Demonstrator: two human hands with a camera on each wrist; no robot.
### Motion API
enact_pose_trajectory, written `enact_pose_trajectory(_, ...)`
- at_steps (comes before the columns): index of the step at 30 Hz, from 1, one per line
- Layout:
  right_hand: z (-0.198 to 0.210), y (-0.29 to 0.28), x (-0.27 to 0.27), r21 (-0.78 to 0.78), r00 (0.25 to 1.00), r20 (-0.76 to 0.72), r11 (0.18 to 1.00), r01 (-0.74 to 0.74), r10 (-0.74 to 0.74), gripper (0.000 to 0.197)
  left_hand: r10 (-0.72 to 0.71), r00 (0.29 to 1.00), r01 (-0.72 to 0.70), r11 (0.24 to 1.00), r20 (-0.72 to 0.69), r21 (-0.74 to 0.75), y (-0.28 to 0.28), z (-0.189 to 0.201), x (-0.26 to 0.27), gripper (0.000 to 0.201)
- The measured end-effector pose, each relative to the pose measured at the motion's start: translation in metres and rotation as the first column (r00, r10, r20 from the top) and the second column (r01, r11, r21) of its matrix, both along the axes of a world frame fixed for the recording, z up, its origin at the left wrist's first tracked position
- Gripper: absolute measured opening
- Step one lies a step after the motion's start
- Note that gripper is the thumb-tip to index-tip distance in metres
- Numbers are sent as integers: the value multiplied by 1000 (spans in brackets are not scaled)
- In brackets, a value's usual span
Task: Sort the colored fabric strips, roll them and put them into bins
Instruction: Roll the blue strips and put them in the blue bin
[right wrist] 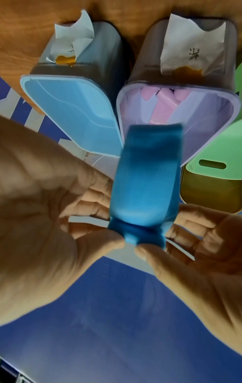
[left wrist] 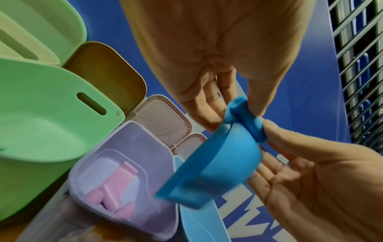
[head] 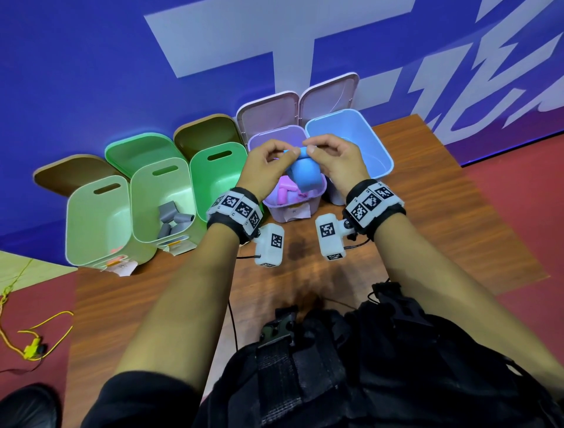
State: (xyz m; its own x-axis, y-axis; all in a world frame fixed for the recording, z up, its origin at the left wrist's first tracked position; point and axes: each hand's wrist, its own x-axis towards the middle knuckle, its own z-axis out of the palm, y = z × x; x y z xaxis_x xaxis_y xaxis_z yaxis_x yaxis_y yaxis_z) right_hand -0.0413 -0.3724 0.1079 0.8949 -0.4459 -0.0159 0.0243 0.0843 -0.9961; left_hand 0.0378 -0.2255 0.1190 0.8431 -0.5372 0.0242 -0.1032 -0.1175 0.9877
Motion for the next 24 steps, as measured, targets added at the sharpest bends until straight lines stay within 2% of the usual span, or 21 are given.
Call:
enact_pose_trajectory(5,2,-1,-2,91,1000,-6,996,-19,20,19,5,999,-5,1000,36,19,0,1,0,13)
enact_pose_trajectory(9,1,2,0,33,999,-36,999,-18,19,15,-4,999,4,1000,40,-2,-2,2,0,21)
enact_pose_trajectory(14,-5,-1,1,18,1000,-21,1000,8,-8,17,6,999,-5,1000,-44,15,-3,-5,2,6)
enact_pose_trajectory(19,-5,-3,0,108,998,-57,994,3,4,15,-19,1000,19,999,11,31,-4,-5,4,11)
enact_pose_trajectory(22,-7,-4,-1,61,998,-65,998,22,-18,10,-34,999,33,999,37,43,-7,-4,3,16)
enact_pose_trajectory(24,-10,-9,-2,24,999,-33,999,22,-21,15,-33,999,34,999,-12,27,-9,-6,1,14)
